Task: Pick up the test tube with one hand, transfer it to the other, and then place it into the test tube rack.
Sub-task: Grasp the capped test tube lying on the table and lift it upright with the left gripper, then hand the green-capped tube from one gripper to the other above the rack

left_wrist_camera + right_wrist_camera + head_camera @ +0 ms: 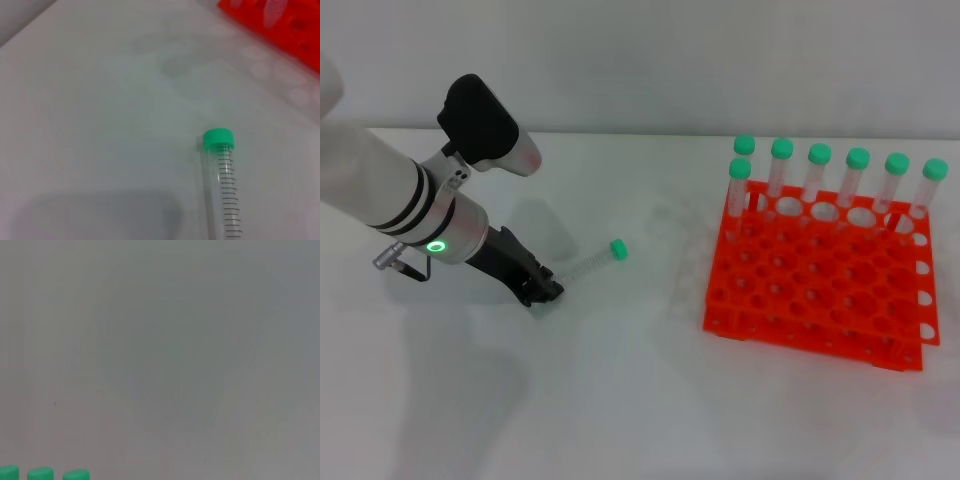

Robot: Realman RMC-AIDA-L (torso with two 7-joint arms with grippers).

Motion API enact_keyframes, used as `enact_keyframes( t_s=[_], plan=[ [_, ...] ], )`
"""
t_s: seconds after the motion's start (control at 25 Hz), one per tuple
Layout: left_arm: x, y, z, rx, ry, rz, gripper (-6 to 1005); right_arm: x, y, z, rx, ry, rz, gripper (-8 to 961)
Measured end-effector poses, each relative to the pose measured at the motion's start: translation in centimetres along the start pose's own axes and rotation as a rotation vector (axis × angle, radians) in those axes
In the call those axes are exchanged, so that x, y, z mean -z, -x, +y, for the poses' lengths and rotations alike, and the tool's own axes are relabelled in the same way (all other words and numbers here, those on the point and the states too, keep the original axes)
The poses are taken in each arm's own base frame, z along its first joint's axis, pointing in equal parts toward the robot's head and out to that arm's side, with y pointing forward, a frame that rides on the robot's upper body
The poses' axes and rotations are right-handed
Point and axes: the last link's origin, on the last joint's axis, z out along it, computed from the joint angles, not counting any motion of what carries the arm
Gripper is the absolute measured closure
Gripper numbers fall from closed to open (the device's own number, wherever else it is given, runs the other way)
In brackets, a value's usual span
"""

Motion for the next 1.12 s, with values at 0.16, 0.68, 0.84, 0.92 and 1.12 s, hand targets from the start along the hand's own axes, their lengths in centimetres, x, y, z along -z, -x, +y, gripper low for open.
enact_keyframes(
  t_s=[0.16,0.68,0.84,0.92,1.12],
  plan=[
    [0.2,-0.6,-0.3,0.011,-0.016,0.031,800,0.0,0.0,0.0,-0.001,0.0,0.0,125],
    [1.5,-2.4,-2.6,0.154,-0.154,0.492,783,0.1,-0.1,0.2,-0.009,0.001,0.001,126],
    [1.6,-1.3,-2.5,0.22,-0.195,0.667,778,0.2,-0.1,0.2,-0.043,0.001,0.0,127],
    [1.4,-0.8,-2.1,0.242,-0.207,0.751,776,0.2,-0.1,0.1,-0.059,0.001,-0.003,127],
    [1.0,0.8,-0.3,0.228,-0.259,0.93,769,0.5,0.0,0.0,-0.121,0.002,-0.012,127]
  ],
)
